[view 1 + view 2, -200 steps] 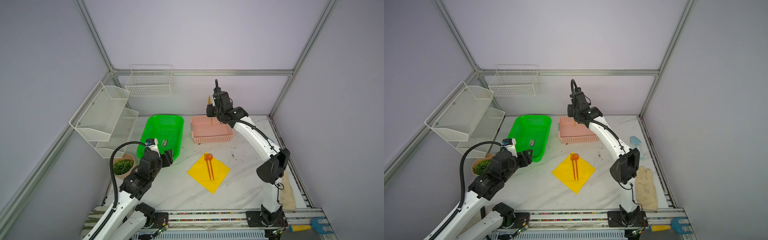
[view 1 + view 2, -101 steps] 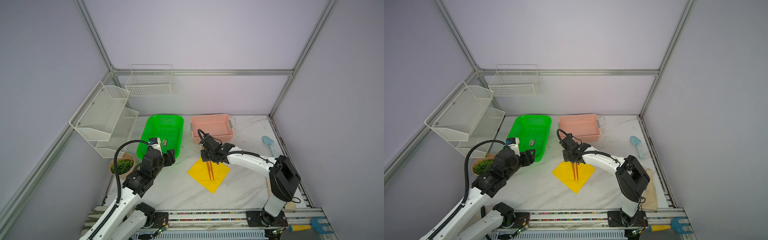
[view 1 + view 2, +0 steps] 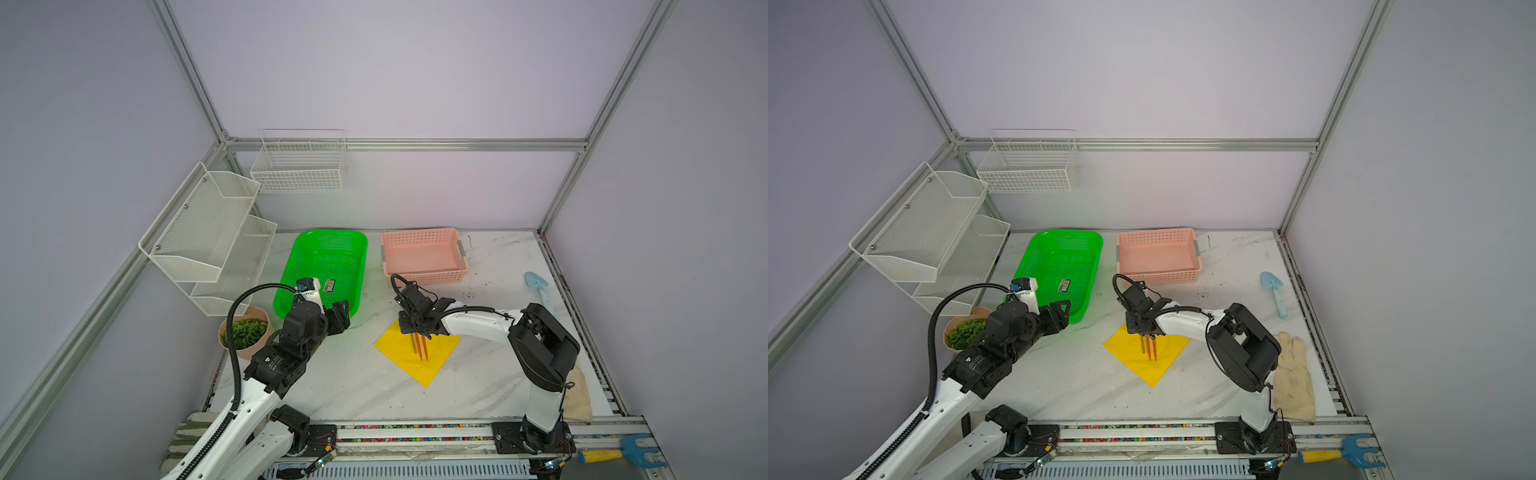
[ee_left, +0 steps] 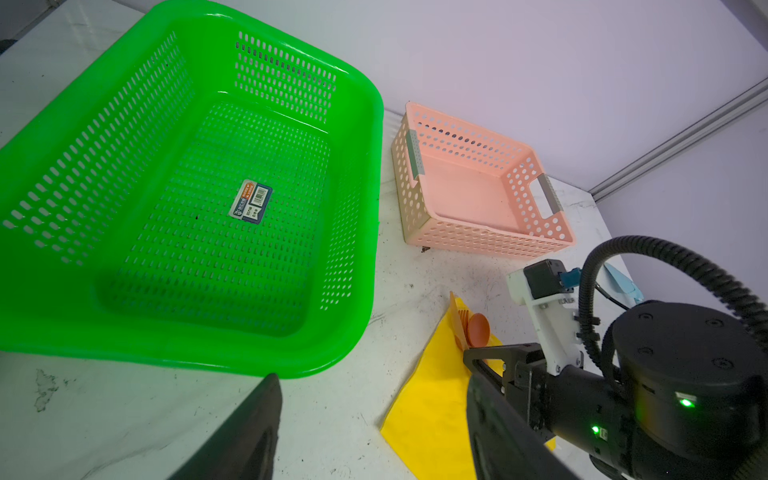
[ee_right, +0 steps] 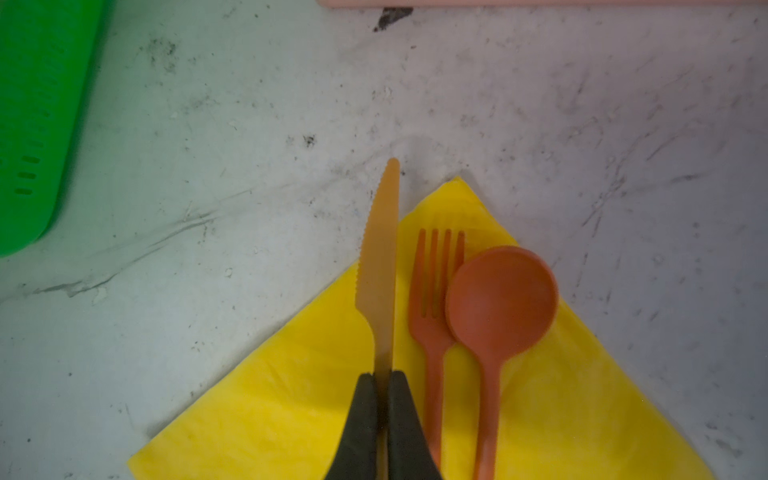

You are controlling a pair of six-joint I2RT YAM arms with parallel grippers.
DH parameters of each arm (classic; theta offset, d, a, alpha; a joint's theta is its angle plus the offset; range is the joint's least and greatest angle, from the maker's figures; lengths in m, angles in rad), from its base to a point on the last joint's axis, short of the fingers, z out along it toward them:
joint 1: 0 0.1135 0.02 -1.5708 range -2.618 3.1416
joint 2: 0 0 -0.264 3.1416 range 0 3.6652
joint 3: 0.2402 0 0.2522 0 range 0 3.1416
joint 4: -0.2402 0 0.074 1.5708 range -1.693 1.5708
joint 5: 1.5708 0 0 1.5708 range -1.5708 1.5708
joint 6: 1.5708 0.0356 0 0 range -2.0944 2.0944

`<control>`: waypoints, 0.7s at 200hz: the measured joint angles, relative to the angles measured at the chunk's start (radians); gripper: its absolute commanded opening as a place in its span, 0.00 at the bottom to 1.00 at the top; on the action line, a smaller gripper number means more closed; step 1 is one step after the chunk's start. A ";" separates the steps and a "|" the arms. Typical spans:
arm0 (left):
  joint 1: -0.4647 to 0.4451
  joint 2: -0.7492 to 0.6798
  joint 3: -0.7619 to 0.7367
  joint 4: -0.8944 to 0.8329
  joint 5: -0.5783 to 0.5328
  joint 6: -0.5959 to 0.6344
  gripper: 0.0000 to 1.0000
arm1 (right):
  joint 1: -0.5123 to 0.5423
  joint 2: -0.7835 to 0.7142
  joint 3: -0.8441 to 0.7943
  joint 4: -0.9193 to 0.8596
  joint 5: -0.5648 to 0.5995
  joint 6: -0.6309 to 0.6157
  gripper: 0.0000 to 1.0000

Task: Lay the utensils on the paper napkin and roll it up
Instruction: 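Lower the yellow knife onto the napkin beside the fork with the right gripper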

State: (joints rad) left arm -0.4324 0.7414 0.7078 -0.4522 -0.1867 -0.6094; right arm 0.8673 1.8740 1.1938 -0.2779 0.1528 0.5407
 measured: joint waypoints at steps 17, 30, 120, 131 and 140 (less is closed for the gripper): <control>0.000 0.000 0.000 0.000 0.000 0.000 0.69 | 0.001 0.004 -0.003 0.010 0.000 0.005 0.05; 0.000 0.000 0.000 0.000 0.000 0.000 0.70 | 0.002 0.006 -0.003 0.018 0.000 0.008 0.05; 0.000 0.000 0.000 0.000 0.000 0.000 0.70 | 0.005 0.012 -0.015 0.035 0.008 0.029 0.05; 0.000 0.000 0.000 0.000 0.000 0.000 0.70 | 0.006 0.012 -0.020 0.037 0.009 0.032 0.05; 0.000 0.000 0.000 0.000 0.000 0.000 0.69 | 0.008 0.012 -0.023 0.038 0.010 0.032 0.05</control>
State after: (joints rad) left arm -0.4324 0.7414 0.7078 -0.4522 -0.1871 -0.6090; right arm 0.8749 1.8862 1.1706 -0.2398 0.1623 0.5732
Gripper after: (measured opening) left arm 0.695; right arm 0.073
